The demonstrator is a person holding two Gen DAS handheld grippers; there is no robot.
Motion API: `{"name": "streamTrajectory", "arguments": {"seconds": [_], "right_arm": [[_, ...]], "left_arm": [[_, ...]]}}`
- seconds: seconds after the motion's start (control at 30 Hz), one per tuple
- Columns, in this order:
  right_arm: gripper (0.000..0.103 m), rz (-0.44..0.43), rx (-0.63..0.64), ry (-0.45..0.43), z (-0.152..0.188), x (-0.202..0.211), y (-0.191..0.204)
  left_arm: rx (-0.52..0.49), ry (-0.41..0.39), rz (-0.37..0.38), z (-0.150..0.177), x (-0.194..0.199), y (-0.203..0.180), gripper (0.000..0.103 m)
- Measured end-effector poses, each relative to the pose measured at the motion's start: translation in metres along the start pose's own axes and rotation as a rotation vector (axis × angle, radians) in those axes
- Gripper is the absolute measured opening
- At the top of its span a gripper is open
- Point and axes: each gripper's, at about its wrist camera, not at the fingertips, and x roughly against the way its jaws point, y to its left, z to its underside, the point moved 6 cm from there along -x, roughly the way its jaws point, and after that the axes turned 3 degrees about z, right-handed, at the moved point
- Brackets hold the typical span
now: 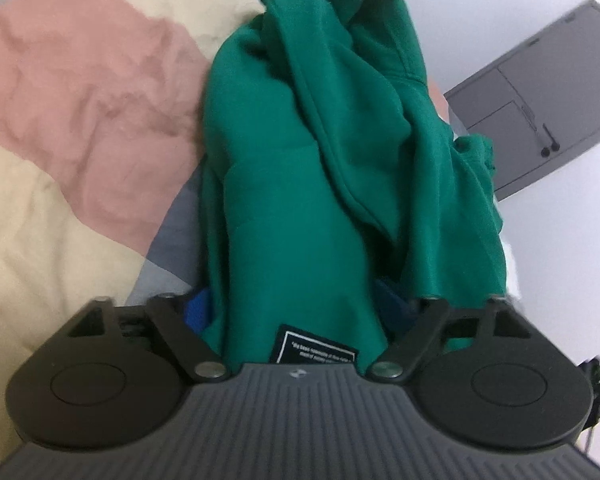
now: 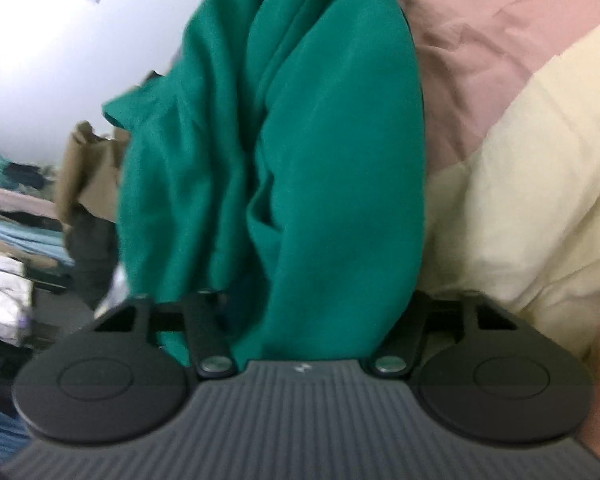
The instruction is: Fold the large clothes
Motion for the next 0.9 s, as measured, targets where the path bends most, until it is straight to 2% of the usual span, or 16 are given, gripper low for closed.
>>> {"name": "streamTrajectory", "arguments": {"seconds": [0.03, 0.1, 0.17, 0.33, 0.53, 0.73, 0.9], "right_arm": [[0.028, 0.008, 0.014, 0.0, 0.0, 0.0, 0.002], [0.02, -0.006, 0.024, -0.012, 0.0, 0.005, 0.008], [0.016, -0.035, 0.051, -0.038, -0.002, 0.016, 0.014], [0.013, -0.138, 0.105, -0.108, -0.009, 0.062, 0.031], [0.013, -0.298, 0.137, -0.16, -0.01, 0.124, 0.053], [0.013, -0.407, 0.18, -0.192, 0.004, 0.183, 0.066], [0.013, -0.454, 0.209, -0.209, 0.026, 0.224, 0.064]], "left_arm": [[-0.005, -0.006, -0.019, 0.001, 0.002, 0.0, 0.059], [-0.006, -0.012, -0.034, 0.002, 0.008, 0.0, 0.025], [0.025, -0.034, 0.003, -0.002, 0.022, 0.003, 0.016], [0.099, -0.084, 0.153, -0.007, 0.065, -0.009, 0.013], [0.174, -0.108, 0.29, 0.001, 0.122, -0.025, 0.013], [0.146, -0.128, 0.376, 0.026, 0.179, -0.055, 0.013], [0.128, -0.151, 0.446, 0.059, 0.223, -0.075, 0.013]]}}
